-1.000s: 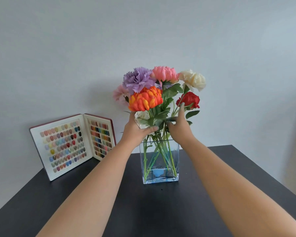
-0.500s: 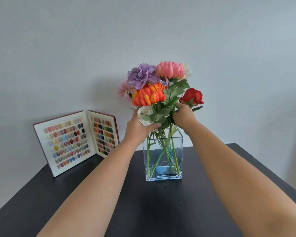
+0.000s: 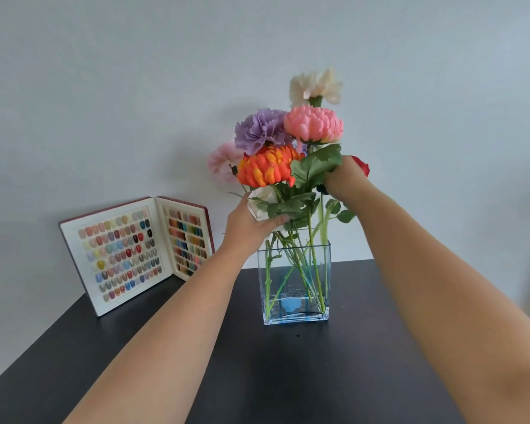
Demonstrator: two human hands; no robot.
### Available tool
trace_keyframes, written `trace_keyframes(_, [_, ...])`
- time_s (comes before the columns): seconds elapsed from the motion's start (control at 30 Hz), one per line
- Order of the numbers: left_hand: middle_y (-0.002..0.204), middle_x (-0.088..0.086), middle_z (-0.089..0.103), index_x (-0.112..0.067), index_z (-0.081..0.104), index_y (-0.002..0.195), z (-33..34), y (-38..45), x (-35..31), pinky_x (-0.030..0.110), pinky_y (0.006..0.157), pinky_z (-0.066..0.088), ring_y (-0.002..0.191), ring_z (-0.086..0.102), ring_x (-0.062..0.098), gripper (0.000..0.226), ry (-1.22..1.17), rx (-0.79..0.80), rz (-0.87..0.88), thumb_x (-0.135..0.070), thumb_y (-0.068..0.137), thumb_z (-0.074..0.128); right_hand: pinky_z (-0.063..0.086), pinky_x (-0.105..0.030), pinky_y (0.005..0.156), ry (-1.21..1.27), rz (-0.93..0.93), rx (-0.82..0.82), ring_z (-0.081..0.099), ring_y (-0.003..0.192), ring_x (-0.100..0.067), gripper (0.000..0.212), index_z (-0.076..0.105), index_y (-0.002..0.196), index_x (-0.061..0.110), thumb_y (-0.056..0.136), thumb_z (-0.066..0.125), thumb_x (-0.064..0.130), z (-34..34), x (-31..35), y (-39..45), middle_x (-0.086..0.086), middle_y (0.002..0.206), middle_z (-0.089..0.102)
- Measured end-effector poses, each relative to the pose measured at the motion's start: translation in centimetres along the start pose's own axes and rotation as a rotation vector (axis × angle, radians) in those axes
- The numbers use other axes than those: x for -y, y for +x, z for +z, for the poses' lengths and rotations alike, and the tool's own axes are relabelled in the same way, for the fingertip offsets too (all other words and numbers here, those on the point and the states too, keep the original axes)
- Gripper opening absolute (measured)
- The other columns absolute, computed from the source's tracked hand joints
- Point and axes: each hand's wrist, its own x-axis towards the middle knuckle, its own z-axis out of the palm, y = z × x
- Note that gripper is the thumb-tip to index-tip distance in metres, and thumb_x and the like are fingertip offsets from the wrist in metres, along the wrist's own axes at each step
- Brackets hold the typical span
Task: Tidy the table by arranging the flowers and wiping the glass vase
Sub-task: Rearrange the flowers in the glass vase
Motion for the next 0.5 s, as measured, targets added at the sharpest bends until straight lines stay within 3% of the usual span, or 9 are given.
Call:
trace_keyframes(0.07, [0.116, -0.007, 0.07, -0.023, 0.059, 0.124, 0.1, -0.1, 0.0, 0.029, 0.094, 0.047, 0.109, 0.063, 0.013, 0.077, 0.011, -0.004, 0.004, -0.057, 0.059, 0.082, 0.035, -0.023, 0.044, 0.053, 0.041, 0.027, 0.046, 0.051, -0.016, 0.022, 0.06, 0.09, 0.012, 0.089, 0.043, -0.003, 1.3, -1.3, -0.7, -0.001, 0.063, 0.05])
trace_keyframes(0.13, [0.116, -0.007, 0.07, -0.023, 0.057, 0.125, 0.1, -0.1, 0.0, 0.03, 0.093, 0.048, 0.109, 0.063, 0.013, 0.075, 0.012, -0.019, 0.008, -0.054, 0.061, 0.082, 0.034, -0.024, 0.045, 0.155, 0.08, -0.009, 0.04, 0.048, -0.014, 0.038, 0.06, 0.121, 0.013, 0.09, 0.044, -0.002, 2.5, -2.6, -1.5, 0.0, 0.062, 0.049])
trace_keyframes(0.2, [0.116, -0.006, 0.07, -0.022, 0.055, 0.126, 0.2, -0.2, 0.1, 0.03, 0.092, 0.048, 0.108, 0.064, 0.014, 0.076, -0.015, -0.048, -0.005, -0.053, 0.062, 0.083, 0.041, -0.027, 0.051, 0.182, 0.057, -0.08, 0.046, 0.051, -0.013, 0.052, 0.05, 0.137, 0.018, 0.089, 0.048, 0.0, 3.3, -3.2, -2.4, 0.003, 0.066, 0.056])
trace_keyframes(0.33, [0.111, -0.006, 0.065, -0.02, 0.047, 0.127, 1.1, -0.9, 0.6, 0.023, 0.076, 0.047, 0.102, 0.062, 0.017, 0.073, -0.092, -0.112, -0.114, -0.042, 0.069, 0.085, 0.054, -0.038, 0.062, 0.31, 0.026, -0.131, 0.068, 0.074, -0.023, 0.064, 0.032, 0.14, 0.036, 0.088, 0.052, 0.004, 4.7, -4.0, -3.7, 0.002, 0.085, 0.07])
trace_keyframes(0.43, [0.113, -0.009, 0.061, -0.019, 0.042, 0.129, 1.7, -1.7, 1.1, 0.021, 0.078, 0.044, 0.106, 0.061, 0.014, 0.078, -0.132, -0.108, -0.1, -0.042, 0.068, 0.085, 0.054, -0.032, 0.069, 0.378, 0.026, -0.123, 0.066, 0.087, -0.018, 0.065, 0.027, 0.142, 0.032, 0.088, 0.046, 0.001, 5.2, -5.0, -5.0, 0.0, 0.098, 0.069])
trace_keyframes(0.5, [0.113, -0.012, 0.058, -0.02, 0.04, 0.128, 1.7, -2.3, 0.9, 0.013, 0.078, 0.042, 0.102, 0.058, 0.003, 0.077, -0.152, -0.105, -0.088, -0.038, 0.068, 0.086, 0.048, -0.031, 0.079, 0.358, -0.027, -0.141, 0.058, 0.101, -0.015, 0.064, 0.028, 0.142, 0.029, 0.088, 0.051, 0.003, 5.5, -5.5, -6.2, -0.002, 0.114, 0.061])
